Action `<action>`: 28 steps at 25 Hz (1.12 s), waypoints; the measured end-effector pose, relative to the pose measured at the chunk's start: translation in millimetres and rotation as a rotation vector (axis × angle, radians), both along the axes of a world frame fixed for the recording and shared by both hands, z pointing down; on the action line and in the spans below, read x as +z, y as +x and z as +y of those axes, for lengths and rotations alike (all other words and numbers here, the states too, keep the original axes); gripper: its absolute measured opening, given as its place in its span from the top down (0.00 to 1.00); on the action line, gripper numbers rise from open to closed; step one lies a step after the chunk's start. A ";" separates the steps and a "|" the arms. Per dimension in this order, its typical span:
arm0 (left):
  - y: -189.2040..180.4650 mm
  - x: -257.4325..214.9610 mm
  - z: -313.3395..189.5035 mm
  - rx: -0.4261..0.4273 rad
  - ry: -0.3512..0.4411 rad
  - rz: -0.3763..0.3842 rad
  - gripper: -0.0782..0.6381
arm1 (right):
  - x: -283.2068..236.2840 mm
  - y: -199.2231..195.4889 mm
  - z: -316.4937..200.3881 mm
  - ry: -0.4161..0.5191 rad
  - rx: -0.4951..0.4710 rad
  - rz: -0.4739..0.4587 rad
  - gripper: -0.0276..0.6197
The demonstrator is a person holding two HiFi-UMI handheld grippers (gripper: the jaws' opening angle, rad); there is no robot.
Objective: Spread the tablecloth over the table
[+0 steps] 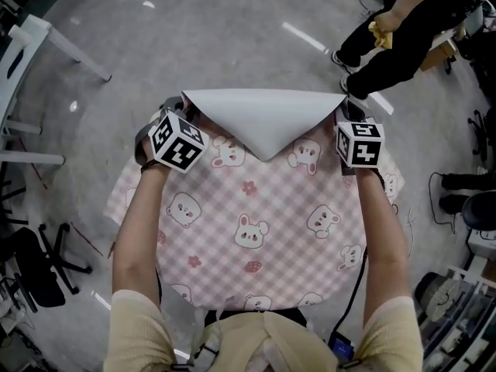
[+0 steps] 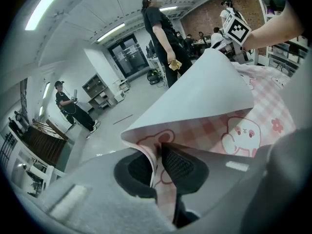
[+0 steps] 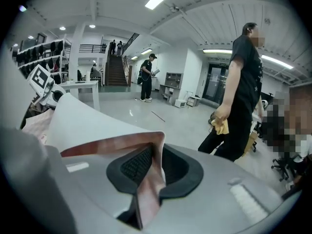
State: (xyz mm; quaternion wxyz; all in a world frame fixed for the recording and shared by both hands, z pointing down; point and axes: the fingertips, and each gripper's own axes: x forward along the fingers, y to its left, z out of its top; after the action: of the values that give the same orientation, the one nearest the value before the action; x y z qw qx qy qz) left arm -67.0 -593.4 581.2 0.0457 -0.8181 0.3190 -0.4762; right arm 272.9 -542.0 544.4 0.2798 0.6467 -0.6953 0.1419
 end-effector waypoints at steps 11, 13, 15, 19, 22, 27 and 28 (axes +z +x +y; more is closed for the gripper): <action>0.3 22.7 -7.9 0.011 -0.026 0.005 0.78 | 22.1 10.5 -14.3 -0.034 -0.002 0.047 0.77; -1.6 23.8 -9.8 -0.001 -0.027 0.021 0.75 | 26.1 13.9 -16.3 -0.039 0.018 0.049 0.75; -4.4 23.6 -11.9 -0.016 -0.027 0.042 0.71 | 28.0 16.5 -17.9 -0.040 0.038 0.053 0.72; -10.8 19.9 -18.3 -0.052 -0.007 0.082 0.63 | 28.5 21.3 -20.5 -0.038 0.079 0.071 0.67; -16.9 15.3 -22.6 -0.083 0.027 0.107 0.58 | 27.5 27.7 -22.1 -0.039 0.116 0.088 0.64; -32.6 8.4 -31.6 -0.146 0.070 0.139 0.58 | 21.9 39.5 -23.0 -0.032 0.177 0.084 0.69; -36.4 7.6 -33.2 -0.158 0.071 0.143 0.58 | 21.3 37.5 -22.4 -0.034 0.173 0.083 0.69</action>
State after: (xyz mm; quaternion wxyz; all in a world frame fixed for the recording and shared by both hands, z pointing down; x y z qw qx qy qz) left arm -103.4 -626.6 588.8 0.0143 -0.8201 0.4016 -0.4073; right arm 310.4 -564.4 565.7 0.3061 0.7049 -0.6220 0.1503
